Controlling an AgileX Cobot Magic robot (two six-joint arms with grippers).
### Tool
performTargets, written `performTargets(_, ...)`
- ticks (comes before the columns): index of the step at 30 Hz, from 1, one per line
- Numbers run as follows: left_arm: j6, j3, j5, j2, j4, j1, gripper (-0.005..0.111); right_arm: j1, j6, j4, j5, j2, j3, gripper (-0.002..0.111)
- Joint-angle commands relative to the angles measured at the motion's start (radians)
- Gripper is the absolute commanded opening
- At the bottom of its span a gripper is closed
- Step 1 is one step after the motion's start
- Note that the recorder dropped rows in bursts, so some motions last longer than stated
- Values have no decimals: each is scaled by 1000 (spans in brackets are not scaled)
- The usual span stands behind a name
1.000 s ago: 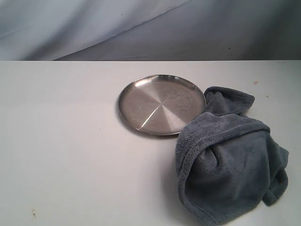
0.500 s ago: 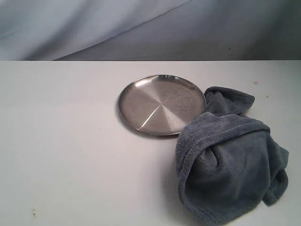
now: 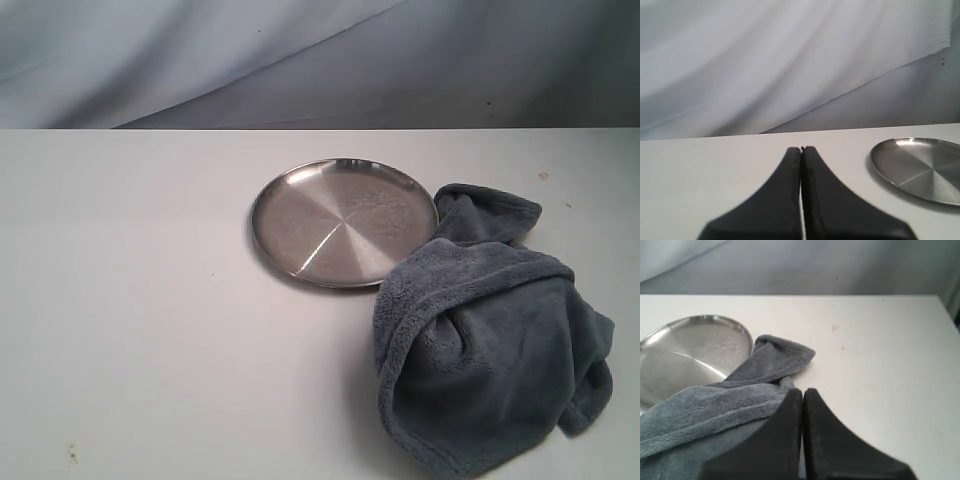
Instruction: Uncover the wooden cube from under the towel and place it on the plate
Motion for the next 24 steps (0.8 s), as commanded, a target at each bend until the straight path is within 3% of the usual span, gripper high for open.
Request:
performTargets(1,-3,4,-11,-4,-2,2,0,0,2,111,9,188,-41,0)
performTargets(12,-3,4,-11,-4,-2,2,0,0,-260,383,-48,547,-46,0)
performTargets(17,-3,4,-11,-4,-2,2,0,0,-290,431,-126,587,-46,0)
performTargets(24,-3,4,-11,-4,-2,2,0,7,-301,435,-34,714,-194,0)
